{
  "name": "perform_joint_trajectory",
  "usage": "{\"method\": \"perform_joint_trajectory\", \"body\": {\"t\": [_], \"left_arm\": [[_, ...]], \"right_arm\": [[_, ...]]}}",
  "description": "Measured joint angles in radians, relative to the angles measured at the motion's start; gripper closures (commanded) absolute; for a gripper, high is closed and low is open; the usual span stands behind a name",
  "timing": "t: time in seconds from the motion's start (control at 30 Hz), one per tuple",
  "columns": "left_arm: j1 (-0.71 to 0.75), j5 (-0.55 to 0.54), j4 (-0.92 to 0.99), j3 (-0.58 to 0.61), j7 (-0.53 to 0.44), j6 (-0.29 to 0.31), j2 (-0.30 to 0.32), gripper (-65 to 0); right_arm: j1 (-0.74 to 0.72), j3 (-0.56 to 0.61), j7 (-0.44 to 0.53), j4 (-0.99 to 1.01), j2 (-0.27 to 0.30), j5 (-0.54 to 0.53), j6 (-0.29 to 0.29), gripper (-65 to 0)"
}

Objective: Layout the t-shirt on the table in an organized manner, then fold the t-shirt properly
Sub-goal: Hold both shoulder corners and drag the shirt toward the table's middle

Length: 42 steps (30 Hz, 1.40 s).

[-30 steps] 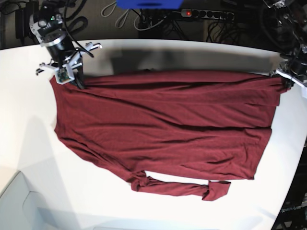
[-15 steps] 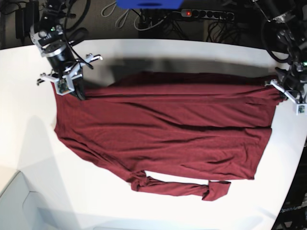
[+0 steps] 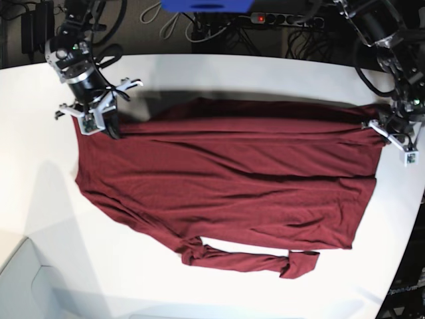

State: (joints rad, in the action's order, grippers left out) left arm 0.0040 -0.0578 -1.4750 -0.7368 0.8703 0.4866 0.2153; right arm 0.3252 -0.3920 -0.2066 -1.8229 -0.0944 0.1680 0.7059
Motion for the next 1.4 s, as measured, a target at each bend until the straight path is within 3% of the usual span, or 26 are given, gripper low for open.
{"method": "perform_joint_trajectory", "body": {"t": [0.2, 0.27, 0.5, 0.57, 1.1, 1.27, 1.4], "left_arm": [[-0.005, -0.002, 0.033, 0.0, -0.046, -0.003, 0.0, -0.7], [-0.005, -0.002, 0.082, 0.0, -0.069, -0.004, 0.0, -3.9], [-0.016, 0.002, 0.212, -0.002, -0.209, -0.011, 0.001, -34.0], [-0.014, -0.002, 0.213, -0.002, -0.214, -0.011, 0.001, -38.7], [0.054, -0.006, 0.117, -0.007, -0.195, -0.007, -0.002, -39.5], [0.05, -0.006, 0.117, -0.007, -0.196, -0.007, -0.001, -42.4], [0.051, -0.005, 0.105, -0.007, -0.194, -0.007, -0.003, -56.0]], "right_arm": [[-0.025, 0.0, 0.0, 0.0, 0.0, 0.0, 0.0, 0.0], [-0.021, 0.0, 0.0, 0.0, 0.0, 0.0, 0.0, 0.0], [-0.021, 0.0, 0.007, 0.03, 0.0, 0.0, 0.0, 0.0], [-0.02, 0.0, -0.002, 0.047, 0.005, 0.003, 0.0, 0.0], [-0.011, -0.002, 0.007, 0.098, 0.02, 0.003, -0.003, 0.0], [0.033, 0.034, -0.003, 0.119, 0.061, 0.009, -0.003, -13.5], [0.039, 0.036, 0.002, 0.119, 0.058, 0.007, -0.003, -25.8]]}}
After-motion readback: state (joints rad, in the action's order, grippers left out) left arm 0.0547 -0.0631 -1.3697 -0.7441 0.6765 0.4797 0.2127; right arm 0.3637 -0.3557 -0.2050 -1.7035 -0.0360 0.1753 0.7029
